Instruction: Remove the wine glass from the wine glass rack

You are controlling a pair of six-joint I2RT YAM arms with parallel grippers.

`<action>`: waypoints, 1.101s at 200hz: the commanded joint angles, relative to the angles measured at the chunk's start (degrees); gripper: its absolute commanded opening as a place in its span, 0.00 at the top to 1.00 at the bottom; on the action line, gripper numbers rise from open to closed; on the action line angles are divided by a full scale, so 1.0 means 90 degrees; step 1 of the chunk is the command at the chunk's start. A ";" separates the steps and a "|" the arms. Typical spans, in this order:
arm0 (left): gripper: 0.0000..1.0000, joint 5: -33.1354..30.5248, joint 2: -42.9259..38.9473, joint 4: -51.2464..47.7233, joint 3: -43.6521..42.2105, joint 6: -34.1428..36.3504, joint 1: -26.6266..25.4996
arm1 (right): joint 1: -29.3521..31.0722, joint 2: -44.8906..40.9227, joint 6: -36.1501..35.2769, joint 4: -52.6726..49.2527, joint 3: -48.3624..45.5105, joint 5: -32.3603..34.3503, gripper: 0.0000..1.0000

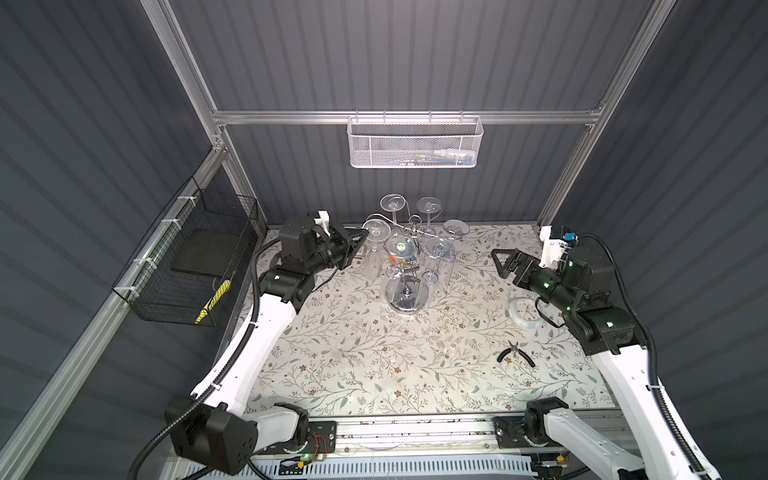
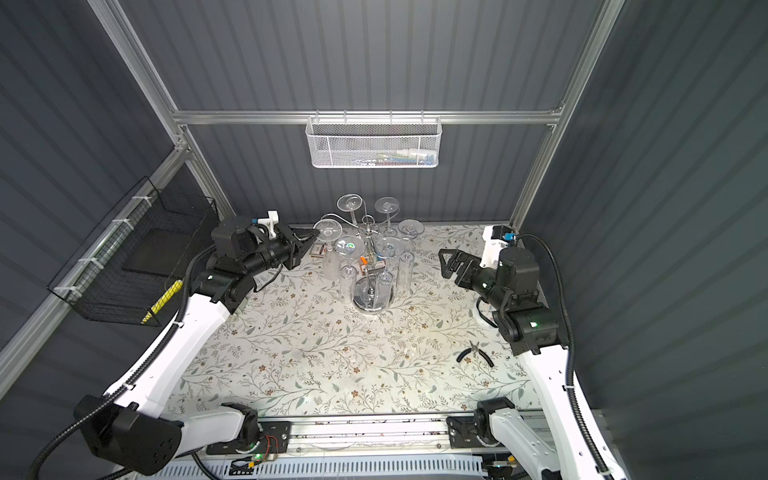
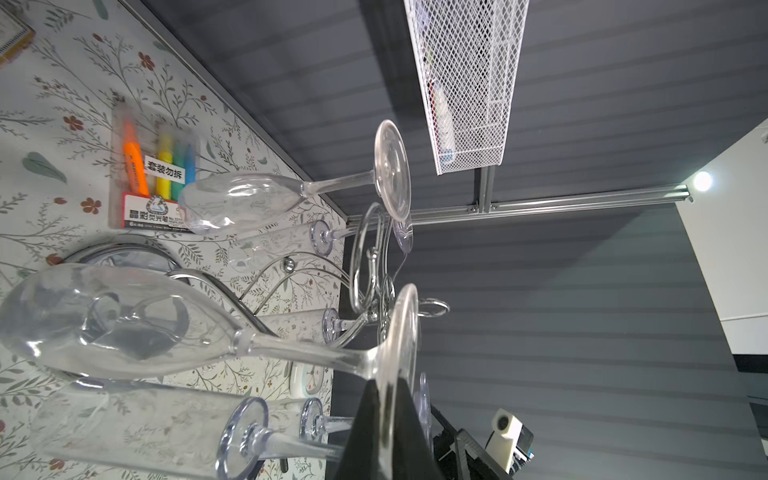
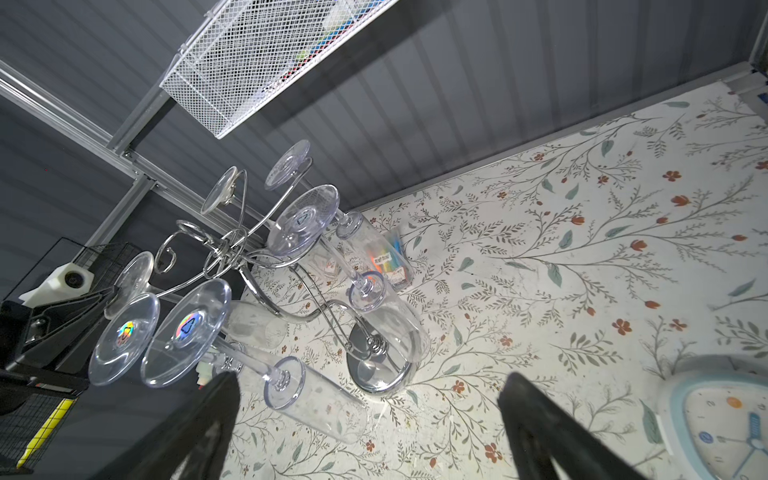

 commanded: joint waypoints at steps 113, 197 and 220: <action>1.00 -0.0957 -0.0820 -0.1103 0.1857 0.4978 -0.0027 | 0.0111 0.0257 -0.0215 -0.0241 0.1321 -0.0684 0.04; 1.00 0.1695 -0.0125 0.1012 0.1588 0.7246 -0.0037 | 0.1022 0.0657 0.0326 -0.0734 0.2553 -0.1419 0.09; 1.00 0.2323 0.0010 0.1256 0.1727 0.8031 -0.0246 | 0.1157 0.0752 0.0235 -0.0802 0.2851 -0.1704 0.09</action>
